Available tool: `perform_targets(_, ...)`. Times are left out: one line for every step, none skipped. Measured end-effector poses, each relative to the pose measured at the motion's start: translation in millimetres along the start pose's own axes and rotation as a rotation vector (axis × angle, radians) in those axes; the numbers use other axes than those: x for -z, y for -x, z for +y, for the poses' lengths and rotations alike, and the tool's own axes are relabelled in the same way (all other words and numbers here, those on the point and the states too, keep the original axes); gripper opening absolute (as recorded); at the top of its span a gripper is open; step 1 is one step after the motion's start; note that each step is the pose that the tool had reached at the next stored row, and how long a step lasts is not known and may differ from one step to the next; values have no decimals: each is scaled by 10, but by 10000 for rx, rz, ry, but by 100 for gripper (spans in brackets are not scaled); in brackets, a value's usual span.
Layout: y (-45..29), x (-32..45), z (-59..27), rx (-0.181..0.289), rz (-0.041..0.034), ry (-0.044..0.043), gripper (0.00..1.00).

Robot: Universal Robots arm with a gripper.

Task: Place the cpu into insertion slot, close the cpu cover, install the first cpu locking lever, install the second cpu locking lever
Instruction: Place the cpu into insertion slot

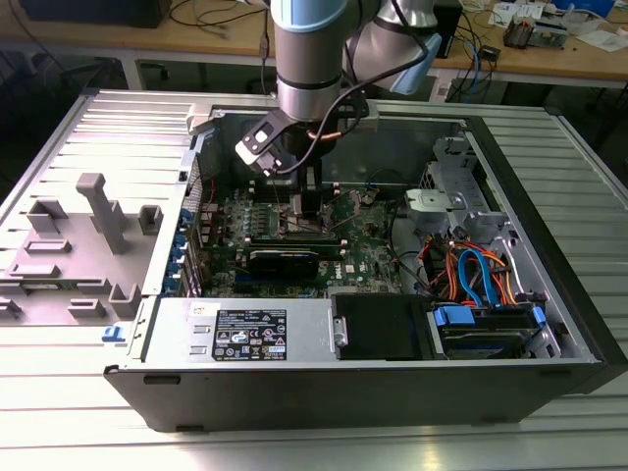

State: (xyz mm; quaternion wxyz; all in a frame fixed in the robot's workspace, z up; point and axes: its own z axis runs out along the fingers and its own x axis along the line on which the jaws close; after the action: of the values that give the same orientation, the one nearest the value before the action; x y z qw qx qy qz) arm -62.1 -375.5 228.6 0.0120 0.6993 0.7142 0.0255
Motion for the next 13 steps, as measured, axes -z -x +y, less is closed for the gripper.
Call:
perform_targets(0, -8, -5, -1, 1, 2, 55)
perform_targets(0, -20, -19, 0, 1, 10, 55)
perform_targets(0, -36, -38, -1, 1, 15, 55)
perform_targets(0, -47, -47, -1, 0, 15, 55)
perform_targets(0, -58, -51, -1, 0, 15, 55)
perform_targets(1, -78, -53, 1, -7, 15, 55)
perform_targets(1, -93, -55, 2, -67, 13, 55)
perform_targets(1, -100, -55, 4, -104, 14, 55)
perform_targets(1, -106, -55, 7, -134, 13, 55)
perform_targets(1, -112, -55, 9, -163, 12, 55)
perform_targets(2, -115, -55, 11, -171, 10, 55)
perform_targets(2, -118, -56, 9, -176, 9, 55)
perform_targets(2, -118, -56, 9, -176, 9, 55)
